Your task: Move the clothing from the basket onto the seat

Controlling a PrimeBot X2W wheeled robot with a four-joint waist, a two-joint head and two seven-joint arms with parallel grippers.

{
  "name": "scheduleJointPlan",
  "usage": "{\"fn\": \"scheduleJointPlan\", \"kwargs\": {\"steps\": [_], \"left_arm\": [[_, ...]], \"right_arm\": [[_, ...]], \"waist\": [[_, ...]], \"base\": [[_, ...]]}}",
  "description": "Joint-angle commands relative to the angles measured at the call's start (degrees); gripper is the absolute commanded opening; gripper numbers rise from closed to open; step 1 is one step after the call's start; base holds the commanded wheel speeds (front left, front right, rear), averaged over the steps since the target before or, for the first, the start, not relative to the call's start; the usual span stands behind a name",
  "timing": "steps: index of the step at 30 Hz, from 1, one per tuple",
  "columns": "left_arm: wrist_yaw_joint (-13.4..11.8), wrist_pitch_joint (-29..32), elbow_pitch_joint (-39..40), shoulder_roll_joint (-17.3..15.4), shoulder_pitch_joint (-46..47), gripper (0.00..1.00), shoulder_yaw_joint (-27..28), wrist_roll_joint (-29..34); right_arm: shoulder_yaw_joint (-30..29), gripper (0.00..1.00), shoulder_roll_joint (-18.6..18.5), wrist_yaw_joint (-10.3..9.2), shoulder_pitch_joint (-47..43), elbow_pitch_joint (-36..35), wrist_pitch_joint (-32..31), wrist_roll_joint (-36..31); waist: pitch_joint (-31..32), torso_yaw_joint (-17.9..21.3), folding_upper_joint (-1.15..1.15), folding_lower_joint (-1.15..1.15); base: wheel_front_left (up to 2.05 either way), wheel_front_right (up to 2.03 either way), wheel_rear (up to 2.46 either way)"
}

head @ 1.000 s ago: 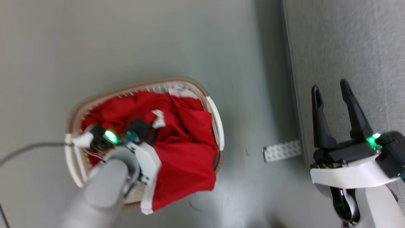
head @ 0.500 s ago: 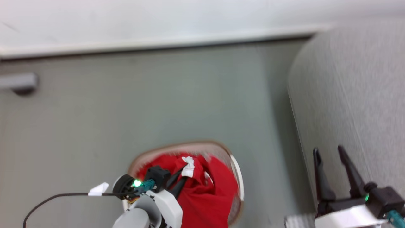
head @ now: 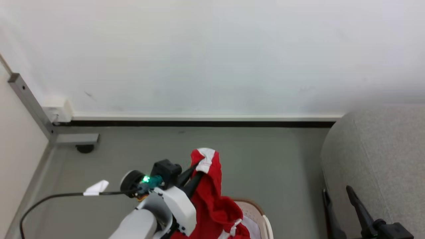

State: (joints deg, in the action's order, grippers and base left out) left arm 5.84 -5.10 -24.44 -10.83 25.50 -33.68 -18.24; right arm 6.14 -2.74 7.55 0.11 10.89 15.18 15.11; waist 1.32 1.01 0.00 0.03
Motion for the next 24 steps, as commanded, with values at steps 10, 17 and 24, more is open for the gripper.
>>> {"fn": "scheduleJointPlan", "kwargs": {"steps": [10,17,24], "left_arm": [[-2.54,4.63,8.72,-3.34,1.33,0.00,3.14,-2.12],[-3.08,6.55,11.42,-3.66,0.47,0.00,2.48,-2.54],[-3.20,7.79,13.35,-2.94,0.03,0.00,1.01,-2.61]], "right_arm": [[2.21,1.00,-0.27,-0.12,-0.68,-3.08,-0.03,-1.60],[5.65,1.00,-0.24,-0.12,-0.26,-6.78,-0.04,-4.56],[14.08,1.00,-0.59,-0.12,4.12,-2.32,-0.03,-8.28]], "waist": [[2.72,0.48,0.00,-0.03],[3.13,0.16,0.00,-0.03],[3.06,-0.49,0.00,-0.03]], "base": [[0.00,0.00,0.00],[0.00,0.00,0.00],[0.00,0.00,0.00]]}}
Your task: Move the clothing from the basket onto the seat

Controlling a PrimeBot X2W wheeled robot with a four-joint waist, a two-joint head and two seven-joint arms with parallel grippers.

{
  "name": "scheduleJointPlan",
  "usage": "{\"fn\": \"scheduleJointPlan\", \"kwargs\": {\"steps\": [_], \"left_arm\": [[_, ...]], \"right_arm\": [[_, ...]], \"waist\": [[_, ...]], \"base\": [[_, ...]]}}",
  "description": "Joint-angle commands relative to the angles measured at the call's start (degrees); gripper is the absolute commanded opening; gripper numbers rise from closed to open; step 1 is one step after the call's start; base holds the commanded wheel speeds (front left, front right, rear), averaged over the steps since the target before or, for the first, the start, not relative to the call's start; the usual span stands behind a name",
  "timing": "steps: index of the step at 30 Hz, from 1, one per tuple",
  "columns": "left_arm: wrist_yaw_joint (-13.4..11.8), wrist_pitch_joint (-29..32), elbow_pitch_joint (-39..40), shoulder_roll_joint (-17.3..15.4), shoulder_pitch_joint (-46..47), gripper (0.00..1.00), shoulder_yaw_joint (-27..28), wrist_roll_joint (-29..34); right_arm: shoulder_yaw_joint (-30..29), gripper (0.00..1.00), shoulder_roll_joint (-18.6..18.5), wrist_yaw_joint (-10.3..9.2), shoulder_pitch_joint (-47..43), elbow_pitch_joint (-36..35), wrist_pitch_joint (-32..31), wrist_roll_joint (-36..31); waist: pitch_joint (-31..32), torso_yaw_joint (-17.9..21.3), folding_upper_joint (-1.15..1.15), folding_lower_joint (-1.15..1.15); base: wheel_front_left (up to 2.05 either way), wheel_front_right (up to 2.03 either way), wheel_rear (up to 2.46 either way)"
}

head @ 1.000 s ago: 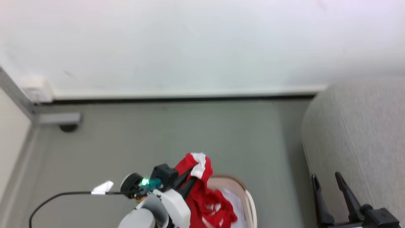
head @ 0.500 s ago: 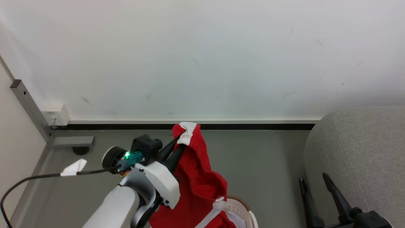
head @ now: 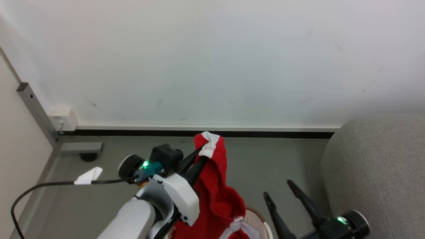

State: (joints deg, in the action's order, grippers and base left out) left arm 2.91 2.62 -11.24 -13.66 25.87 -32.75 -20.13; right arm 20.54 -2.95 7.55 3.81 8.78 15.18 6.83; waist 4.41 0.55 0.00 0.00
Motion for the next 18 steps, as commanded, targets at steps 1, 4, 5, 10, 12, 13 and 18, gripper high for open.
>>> {"fn": "scheduleJointPlan", "kwargs": {"steps": [1,4,5,10,12,13,18], "left_arm": [[-0.21,0.22,0.38,0.03,-0.46,0.00,-0.13,-0.73],[0.21,0.81,1.35,0.43,-0.61,0.00,-1.00,-0.85],[0.39,0.96,1.71,0.63,-0.61,0.00,-1.37,-0.82],[1.05,1.64,3.49,2.07,-0.40,0.00,-3.46,-1.09],[1.34,1.78,4.02,2.78,-0.35,0.00,-4.29,-1.31],[1.41,1.92,4.34,3.14,-0.36,0.00,-4.73,-1.37],[2.18,2.69,5.27,4.57,-0.76,0.00,-7.09,-2.33]], "right_arm": [[0.99,1.00,-0.54,-0.12,1.46,1.21,-0.24,-0.08],[4.12,1.00,-0.71,-0.12,5.24,5.36,-1.11,0.17],[4.97,1.00,-0.64,-0.12,6.39,6.73,-1.21,0.69],[9.19,1.00,-0.37,-0.12,12.07,15.00,-1.24,2.46],[11.46,1.00,-0.26,-0.12,14.24,18.11,-1.12,4.16],[12.48,1.00,-0.23,-0.12,15.25,19.53,-1.05,5.03],[17.33,1.00,-0.03,-0.12,19.83,26.29,-0.74,10.58]], "waist": [[-0.08,-0.14,0.00,0.00],[-0.30,-0.59,0.00,0.00],[-0.38,-0.79,0.00,0.00],[-0.56,-2.13,0.00,0.00],[-0.54,-2.39,0.00,0.00],[-0.50,-2.48,0.00,0.00],[-0.19,-2.78,0.00,0.00]], "base": [[0.00,0.00,0.00],[0.00,0.00,0.00],[0.00,0.00,0.00],[0.00,0.00,0.00],[0.00,0.00,0.00],[0.00,0.00,0.00],[0.00,0.00,0.00]]}}
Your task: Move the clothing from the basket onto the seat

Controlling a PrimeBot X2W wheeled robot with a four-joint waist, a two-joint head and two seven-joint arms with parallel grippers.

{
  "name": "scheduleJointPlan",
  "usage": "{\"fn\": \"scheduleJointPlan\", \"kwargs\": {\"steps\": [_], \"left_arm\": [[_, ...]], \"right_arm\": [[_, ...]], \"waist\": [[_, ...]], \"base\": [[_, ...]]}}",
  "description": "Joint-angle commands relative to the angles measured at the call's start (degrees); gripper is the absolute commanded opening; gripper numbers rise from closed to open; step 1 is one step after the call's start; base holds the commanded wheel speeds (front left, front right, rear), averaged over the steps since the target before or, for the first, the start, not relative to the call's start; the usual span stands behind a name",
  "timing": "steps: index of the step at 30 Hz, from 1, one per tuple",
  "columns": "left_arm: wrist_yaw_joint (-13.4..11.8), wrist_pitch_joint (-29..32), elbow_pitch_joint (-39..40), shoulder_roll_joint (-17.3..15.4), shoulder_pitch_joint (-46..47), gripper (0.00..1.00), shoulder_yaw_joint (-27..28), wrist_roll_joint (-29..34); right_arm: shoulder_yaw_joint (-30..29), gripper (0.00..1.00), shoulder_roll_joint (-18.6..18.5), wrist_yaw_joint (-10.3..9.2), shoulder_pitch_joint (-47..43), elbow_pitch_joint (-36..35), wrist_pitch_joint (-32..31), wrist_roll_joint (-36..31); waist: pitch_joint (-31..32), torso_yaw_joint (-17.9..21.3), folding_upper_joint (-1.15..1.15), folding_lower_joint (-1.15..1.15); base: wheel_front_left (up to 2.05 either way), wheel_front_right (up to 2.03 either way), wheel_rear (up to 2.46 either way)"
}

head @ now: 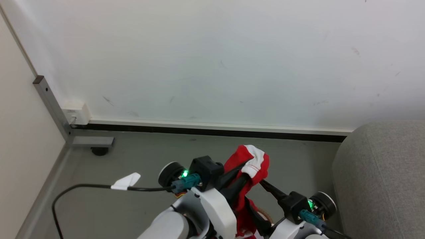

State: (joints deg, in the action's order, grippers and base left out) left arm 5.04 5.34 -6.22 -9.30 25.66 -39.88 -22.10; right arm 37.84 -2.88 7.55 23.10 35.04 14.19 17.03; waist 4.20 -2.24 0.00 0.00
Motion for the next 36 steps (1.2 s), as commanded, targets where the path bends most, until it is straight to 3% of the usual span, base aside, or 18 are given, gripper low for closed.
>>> {"fn": "scheduleJointPlan", "kwargs": {"steps": [1,8,13,36], "left_arm": [[0.26,0.09,0.45,0.49,-0.68,0.00,-0.37,-0.68],[0.58,0.93,0.03,-0.21,-0.94,0.00,-1.11,-2.06],[-0.29,0.67,-1.07,-1.38,-1.23,0.00,-0.25,-2.39],[-2.10,-0.02,-3.18,-3.37,-0.43,0.00,1.11,-2.71]], "right_arm": [[1.50,1.00,-0.02,-0.12,1.37,0.78,0.36,1.90],[10.36,1.00,-0.27,-0.12,5.49,2.04,0.82,11.57],[14.37,1.00,-2.49,-0.12,6.70,0.93,1.00,16.17],[17.46,1.00,-5.54,-0.12,5.51,-3.64,1.05,18.25]], "waist": [[0.02,-0.07,0.00,0.00],[0.09,-0.43,0.00,0.00],[0.25,0.11,0.00,0.00],[0.25,2.97,0.00,0.00]], "base": [[0.00,0.00,0.00],[0.00,0.00,0.00],[0.00,0.00,0.00],[0.00,0.00,0.00]]}}
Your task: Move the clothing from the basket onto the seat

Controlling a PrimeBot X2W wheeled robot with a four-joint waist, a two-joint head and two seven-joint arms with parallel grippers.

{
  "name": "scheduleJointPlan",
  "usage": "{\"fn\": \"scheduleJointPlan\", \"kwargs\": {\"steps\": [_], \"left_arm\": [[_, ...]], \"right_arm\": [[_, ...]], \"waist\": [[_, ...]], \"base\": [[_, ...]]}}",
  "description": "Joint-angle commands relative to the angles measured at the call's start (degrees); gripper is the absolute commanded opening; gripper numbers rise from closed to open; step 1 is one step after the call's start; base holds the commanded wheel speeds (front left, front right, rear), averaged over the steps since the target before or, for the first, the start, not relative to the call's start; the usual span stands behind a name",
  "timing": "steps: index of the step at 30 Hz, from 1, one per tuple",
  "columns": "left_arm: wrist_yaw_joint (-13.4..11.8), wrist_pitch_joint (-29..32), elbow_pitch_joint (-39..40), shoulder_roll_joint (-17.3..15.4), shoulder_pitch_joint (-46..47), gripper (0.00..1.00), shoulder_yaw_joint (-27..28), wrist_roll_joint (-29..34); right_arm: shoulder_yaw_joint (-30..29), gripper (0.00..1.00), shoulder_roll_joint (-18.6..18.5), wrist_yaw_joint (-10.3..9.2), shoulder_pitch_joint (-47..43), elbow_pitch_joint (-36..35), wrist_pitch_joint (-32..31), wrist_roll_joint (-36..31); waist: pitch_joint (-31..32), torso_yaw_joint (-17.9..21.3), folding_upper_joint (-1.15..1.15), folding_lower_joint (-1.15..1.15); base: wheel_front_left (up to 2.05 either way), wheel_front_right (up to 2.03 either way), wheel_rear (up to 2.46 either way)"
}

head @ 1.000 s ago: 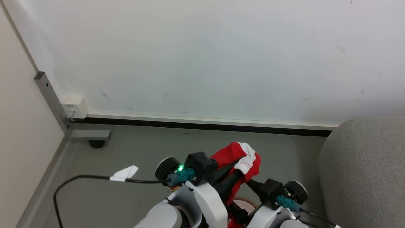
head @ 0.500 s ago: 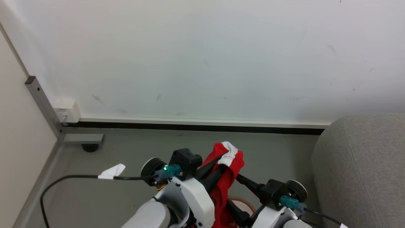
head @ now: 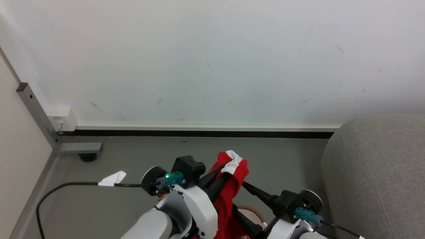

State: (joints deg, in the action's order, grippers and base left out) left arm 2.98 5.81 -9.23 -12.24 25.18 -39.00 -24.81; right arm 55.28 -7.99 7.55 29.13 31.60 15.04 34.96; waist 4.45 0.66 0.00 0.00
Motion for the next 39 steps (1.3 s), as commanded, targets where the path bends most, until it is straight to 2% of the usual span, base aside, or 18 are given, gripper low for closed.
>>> {"fn": "scheduleJointPlan", "kwargs": {"steps": [1,17,29,30,31,32,39], "left_arm": [[-0.05,-0.48,-0.17,-0.43,0.06,0.00,0.24,0.00],[-0.66,-0.03,-1.35,-0.95,0.80,0.00,-0.27,-0.24],[0.67,1.67,3.36,0.12,1.04,0.00,-2.65,-1.58],[0.78,1.89,3.82,0.12,0.96,0.00,-2.80,-1.70],[0.87,2.01,4.20,0.18,0.87,0.00,-2.91,-2.00],[0.84,2.04,4.56,0.20,0.76,0.00,-2.96,-2.24],[-0.07,1.17,4.48,-0.96,-0.22,0.00,-2.15,-2.38]], "right_arm": [[0.03,1.00,-0.43,-0.12,-0.52,-0.20,0.20,0.32],[-2.62,1.00,-0.33,-0.12,-2.02,-1.31,0.20,-2.37],[-7.86,1.00,2.54,-0.12,-1.83,2.86,0.11,-6.10],[-8.47,0.75,2.86,-0.12,-1.97,3.40,0.11,-6.15],[-9.09,0.35,3.17,-0.12,-2.01,3.80,0.11,-6.31],[-9.76,0.00,3.48,-0.12,-2.13,4.15,0.11,-6.33],[-12.97,0.00,4.26,-0.12,-2.58,4.75,0.11,-5.70]], "waist": [[0.01,0.07,0.00,0.00],[-0.45,1.87,0.00,0.00],[-1.35,0.06,0.00,0.00],[-1.40,-0.11,0.00,0.00],[-1.46,-0.29,0.00,0.00],[-1.53,-0.45,0.00,0.00],[-2.23,-0.96,0.00,0.00]], "base": [[0.00,0.00,0.00],[0.00,0.00,0.00],[0.00,0.00,0.00],[0.00,0.00,0.00],[0.00,0.00,0.00],[0.00,0.00,0.00],[0.00,0.00,0.00]]}}
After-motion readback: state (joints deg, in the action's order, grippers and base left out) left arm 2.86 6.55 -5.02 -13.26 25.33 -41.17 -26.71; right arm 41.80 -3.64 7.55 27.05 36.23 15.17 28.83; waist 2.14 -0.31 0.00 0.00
